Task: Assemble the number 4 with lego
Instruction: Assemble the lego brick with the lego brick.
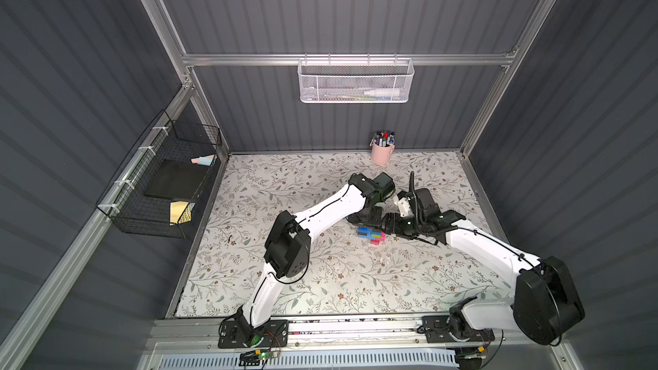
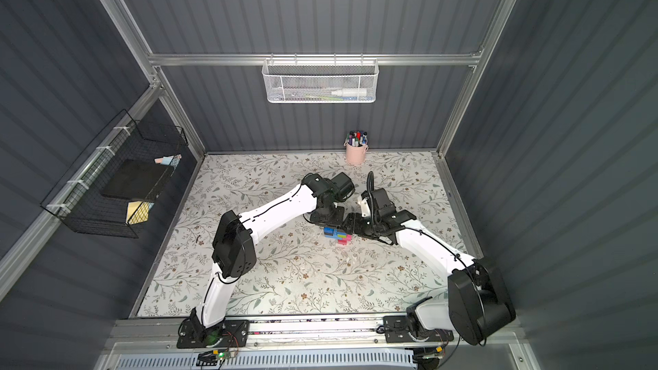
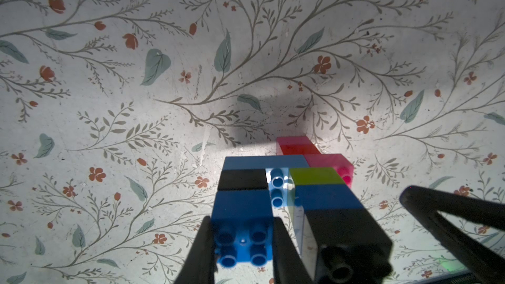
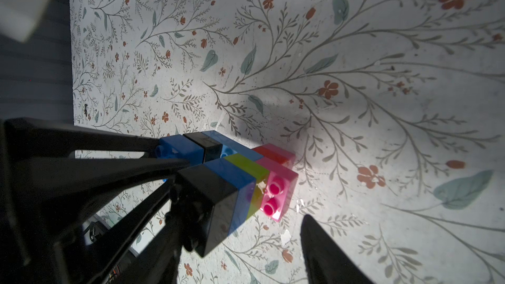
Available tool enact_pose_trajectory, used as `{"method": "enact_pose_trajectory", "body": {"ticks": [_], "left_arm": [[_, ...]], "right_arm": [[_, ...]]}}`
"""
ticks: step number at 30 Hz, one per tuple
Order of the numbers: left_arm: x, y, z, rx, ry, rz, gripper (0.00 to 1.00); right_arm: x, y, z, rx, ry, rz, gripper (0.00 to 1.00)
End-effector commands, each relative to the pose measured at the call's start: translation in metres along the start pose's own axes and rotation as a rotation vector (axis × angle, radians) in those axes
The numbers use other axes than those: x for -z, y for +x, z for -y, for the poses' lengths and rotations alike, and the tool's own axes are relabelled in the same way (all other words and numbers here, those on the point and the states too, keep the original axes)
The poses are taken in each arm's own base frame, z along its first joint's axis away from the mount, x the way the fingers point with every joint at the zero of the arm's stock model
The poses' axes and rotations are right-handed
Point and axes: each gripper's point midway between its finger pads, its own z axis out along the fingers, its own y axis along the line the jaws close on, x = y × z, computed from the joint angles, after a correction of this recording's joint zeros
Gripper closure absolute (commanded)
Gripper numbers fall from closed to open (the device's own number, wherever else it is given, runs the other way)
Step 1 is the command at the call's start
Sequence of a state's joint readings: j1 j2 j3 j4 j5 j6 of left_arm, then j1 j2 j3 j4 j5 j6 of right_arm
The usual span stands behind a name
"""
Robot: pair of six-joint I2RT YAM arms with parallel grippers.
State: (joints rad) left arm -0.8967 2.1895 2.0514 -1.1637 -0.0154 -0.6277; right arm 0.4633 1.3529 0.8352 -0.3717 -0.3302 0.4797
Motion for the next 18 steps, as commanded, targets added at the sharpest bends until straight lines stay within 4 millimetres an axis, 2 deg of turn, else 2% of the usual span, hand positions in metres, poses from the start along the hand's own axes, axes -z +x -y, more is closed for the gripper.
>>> {"method": "enact_pose_trajectory", "body": {"ticks": [1,8,18], "left_arm": [[-0.0299,0.0287,0.0077,-0.057,-0.022,-0.128,0.91],[-0.0263,0.0277,0.0078,-0.062,-0.022,-0.121,0.83],[-0.0318,0.0348,0.0066,-0.067,-0.024,-0.156,0.81]], "right_arm": [[-0.0112,0.0684,0.0696,-0.084,0.264,-0.223,0.33],[-0.0099,0.0681,0.0687,-0.082,0.262,-0.219,0.33],[-0.0108,0.071,0.0712,-0.086,0.264,-0.222,0.34]]}}
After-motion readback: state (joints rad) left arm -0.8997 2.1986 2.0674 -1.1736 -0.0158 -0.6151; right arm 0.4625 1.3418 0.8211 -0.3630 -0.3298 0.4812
